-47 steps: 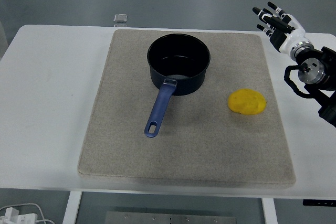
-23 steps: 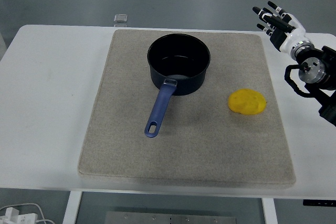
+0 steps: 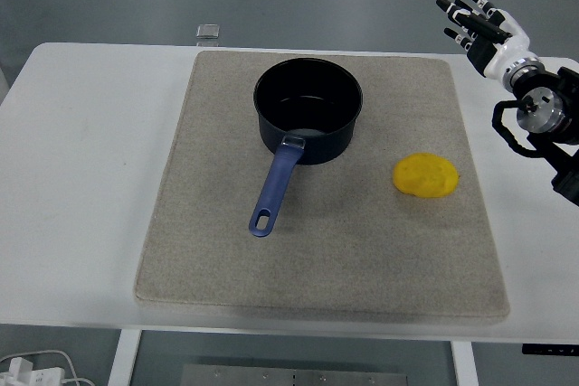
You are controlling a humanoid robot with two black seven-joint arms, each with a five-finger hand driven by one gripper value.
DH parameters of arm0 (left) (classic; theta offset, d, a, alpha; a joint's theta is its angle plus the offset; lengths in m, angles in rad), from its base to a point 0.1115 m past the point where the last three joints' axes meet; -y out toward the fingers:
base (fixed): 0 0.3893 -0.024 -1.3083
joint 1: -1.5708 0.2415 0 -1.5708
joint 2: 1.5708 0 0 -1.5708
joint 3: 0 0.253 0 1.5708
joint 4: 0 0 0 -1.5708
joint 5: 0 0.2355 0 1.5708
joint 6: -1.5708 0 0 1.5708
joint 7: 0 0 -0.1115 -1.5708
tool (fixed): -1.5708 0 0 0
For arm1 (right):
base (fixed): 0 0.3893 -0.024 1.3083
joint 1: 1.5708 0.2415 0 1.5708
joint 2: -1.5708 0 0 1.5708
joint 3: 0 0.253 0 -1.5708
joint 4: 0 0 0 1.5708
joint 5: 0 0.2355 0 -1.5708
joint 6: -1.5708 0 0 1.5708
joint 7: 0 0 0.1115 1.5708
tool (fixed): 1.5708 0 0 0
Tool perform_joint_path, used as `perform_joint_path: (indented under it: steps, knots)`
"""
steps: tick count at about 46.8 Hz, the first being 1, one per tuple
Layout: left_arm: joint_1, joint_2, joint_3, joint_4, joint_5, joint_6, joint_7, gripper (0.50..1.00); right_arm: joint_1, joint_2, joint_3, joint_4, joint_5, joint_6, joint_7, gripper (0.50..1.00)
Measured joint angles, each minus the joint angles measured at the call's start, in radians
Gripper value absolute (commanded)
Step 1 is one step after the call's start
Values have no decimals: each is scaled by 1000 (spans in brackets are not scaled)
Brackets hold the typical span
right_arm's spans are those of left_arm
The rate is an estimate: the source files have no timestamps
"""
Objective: Put the potato in the blue pot
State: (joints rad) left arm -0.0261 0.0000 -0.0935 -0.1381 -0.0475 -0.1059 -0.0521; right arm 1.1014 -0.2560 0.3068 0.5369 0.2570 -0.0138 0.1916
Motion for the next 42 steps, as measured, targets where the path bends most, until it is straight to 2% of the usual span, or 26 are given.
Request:
perform_joint_path:
  steps: [34,42]
  knots:
    - [0,0,0,0,0,0,0,1000,3,-10,-5,0,-34,-14,0,942]
    - [0,0,0,0,0,0,0,1000,32,-21,-10,2,-145,-11,0,944]
